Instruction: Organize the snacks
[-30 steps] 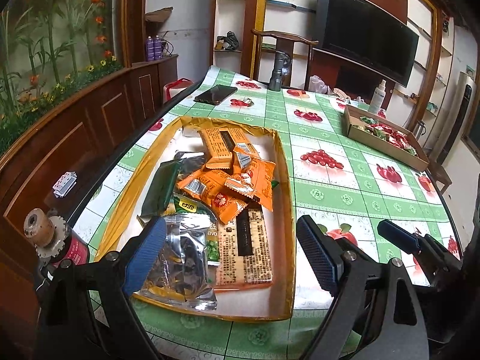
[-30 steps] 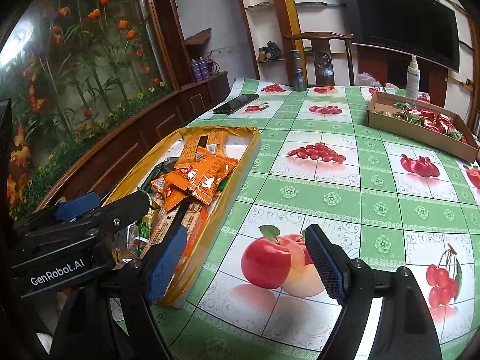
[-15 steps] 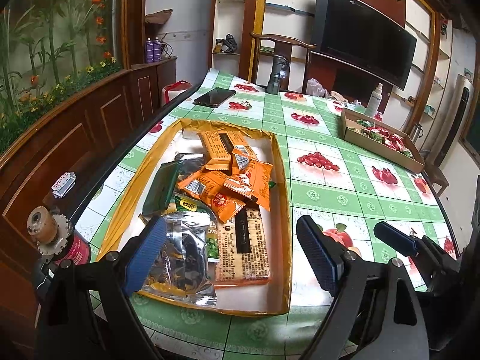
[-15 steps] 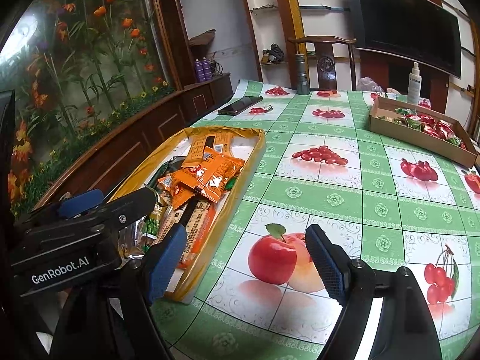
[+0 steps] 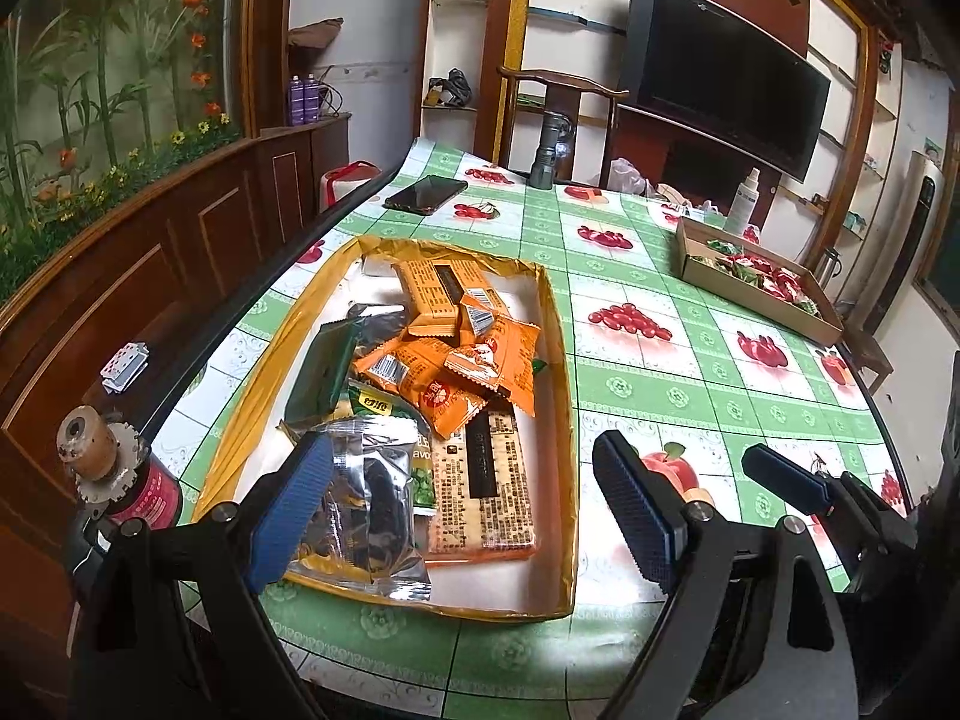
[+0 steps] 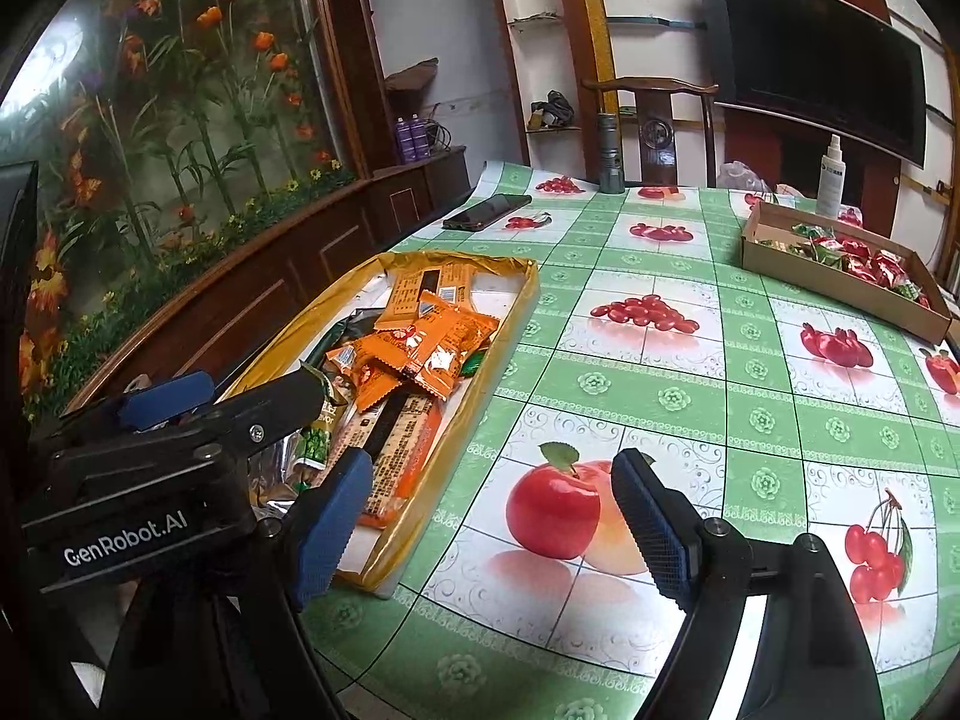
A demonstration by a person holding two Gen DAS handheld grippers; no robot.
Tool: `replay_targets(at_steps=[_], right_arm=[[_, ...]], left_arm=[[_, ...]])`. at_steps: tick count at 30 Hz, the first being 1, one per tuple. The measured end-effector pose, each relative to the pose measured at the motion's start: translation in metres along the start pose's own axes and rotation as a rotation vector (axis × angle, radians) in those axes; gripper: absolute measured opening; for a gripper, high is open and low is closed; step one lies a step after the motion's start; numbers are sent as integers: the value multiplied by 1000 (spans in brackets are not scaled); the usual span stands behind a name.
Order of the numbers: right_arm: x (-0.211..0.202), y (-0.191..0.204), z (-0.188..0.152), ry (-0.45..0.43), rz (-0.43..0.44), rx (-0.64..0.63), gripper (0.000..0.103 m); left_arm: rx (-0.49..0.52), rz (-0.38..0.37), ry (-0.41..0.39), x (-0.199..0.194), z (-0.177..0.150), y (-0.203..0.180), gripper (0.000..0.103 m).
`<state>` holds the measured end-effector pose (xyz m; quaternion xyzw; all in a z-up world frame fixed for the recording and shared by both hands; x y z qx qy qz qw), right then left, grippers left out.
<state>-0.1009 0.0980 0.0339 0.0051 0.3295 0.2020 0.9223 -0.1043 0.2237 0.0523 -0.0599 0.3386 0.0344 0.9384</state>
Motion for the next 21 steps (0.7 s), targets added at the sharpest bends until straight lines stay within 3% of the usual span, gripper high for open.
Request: replay_targets(at_steps=[15,18,21], right_arm=[[-5,6,-1,-10,-7,-22,84],[-8,7,0,-26,-11,-28,84],[-14,8,1,-55,-11,-35,84]], left_arm=[[-5,-5,-19,-8,-1,1,89],[-25,15,-69,-17,3,7,89],[-48,100,-202,-44,14,19,89]])
Point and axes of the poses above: each gripper's, at about its wrist camera, not at the fingertips, and x roughly the way its jaws point, y to its left, z to its top, the point moved 6 cm from there along x, roughly the way its jaws point, and after that the axes turned 1 degree about -y, right-handed, at the moved point
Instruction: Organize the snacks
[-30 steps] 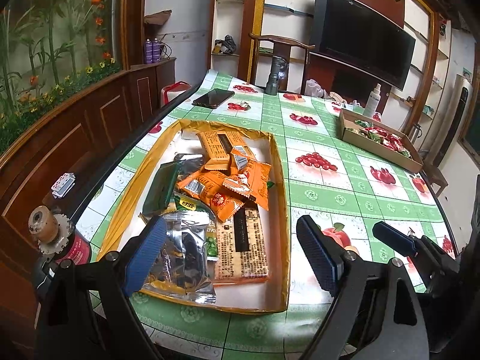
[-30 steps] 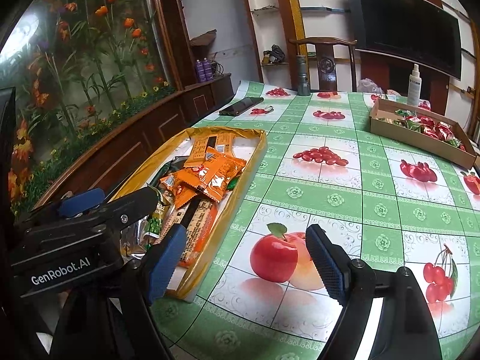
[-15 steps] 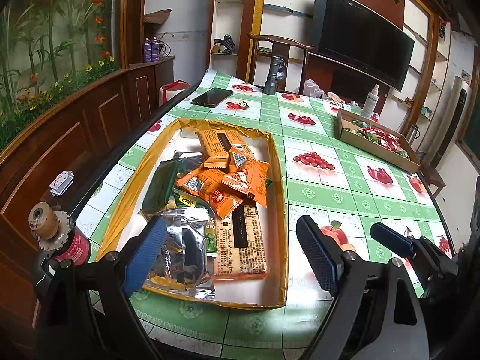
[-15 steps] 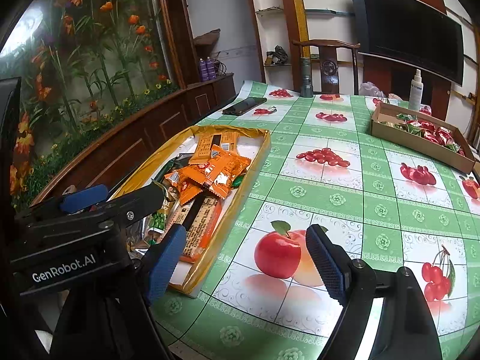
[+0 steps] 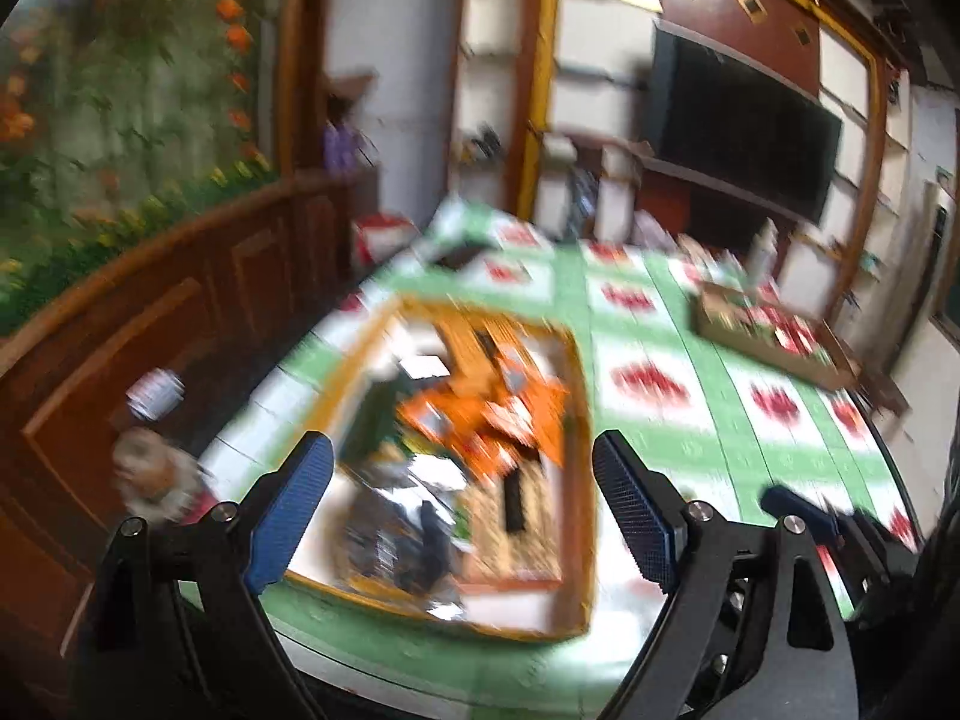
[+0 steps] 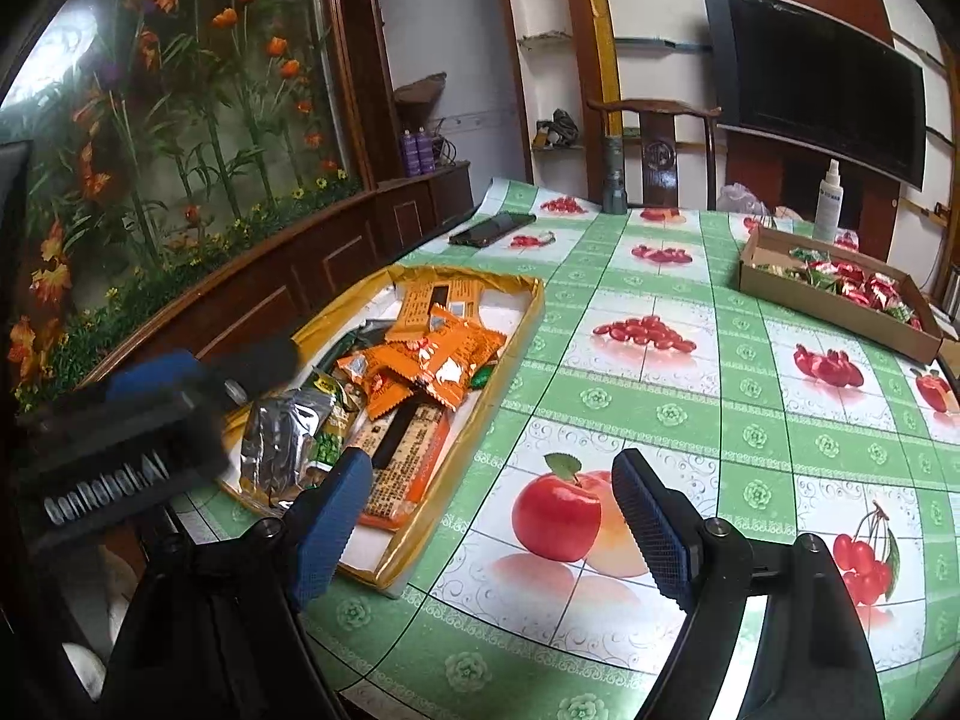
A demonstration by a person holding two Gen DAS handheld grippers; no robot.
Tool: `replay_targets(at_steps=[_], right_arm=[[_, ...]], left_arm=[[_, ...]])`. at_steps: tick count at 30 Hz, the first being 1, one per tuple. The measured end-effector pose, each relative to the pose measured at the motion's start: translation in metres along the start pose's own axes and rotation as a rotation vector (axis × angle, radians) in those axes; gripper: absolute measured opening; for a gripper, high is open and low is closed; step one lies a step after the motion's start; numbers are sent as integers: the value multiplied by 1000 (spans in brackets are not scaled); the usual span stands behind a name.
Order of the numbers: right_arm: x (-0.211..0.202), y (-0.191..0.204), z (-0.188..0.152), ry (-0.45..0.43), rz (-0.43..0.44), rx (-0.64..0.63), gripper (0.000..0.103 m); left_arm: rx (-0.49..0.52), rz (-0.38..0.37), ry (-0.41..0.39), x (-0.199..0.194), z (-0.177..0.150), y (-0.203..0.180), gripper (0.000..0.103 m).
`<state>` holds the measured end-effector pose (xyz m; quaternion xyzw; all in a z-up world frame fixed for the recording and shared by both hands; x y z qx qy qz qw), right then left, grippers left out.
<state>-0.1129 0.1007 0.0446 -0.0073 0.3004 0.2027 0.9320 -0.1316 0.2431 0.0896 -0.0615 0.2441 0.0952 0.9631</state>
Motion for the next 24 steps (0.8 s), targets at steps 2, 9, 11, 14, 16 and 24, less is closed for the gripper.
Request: replay_targets(at_steps=[2,9,11,14,16,24], right_arm=[[-5,1,2,-26,-3,-8,84],[-10,7,3,-57,-16,-52,84],[-9,10,0,-53,-17,-68,84],[-10,15,-3,-55,-12,-96,84],[-11,19,-4,-64,-15,-126,84],[-6,10,-4,-28,10,-108,85]], left_arm=[[-27,54,-90,-19,11,10,89],[-61,56,-159,-28,7,27,103],[-48,27,-110,-21,4,26,103],[-52,-15,-87,-17,1,22,103],[-40,-43,-85,-18,1,16,103],[78,-181,-8,-18,5,-35,103]])
Point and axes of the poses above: each gripper's, at about its wrist camera, not at the fingertips, and x roughly the way its jaws point, y to its left, z to its top, the point moved 6 cm from there along x, roughly the way its jaws point, and after that the axes turned 1 degree about -y, right-handed, at the moved point
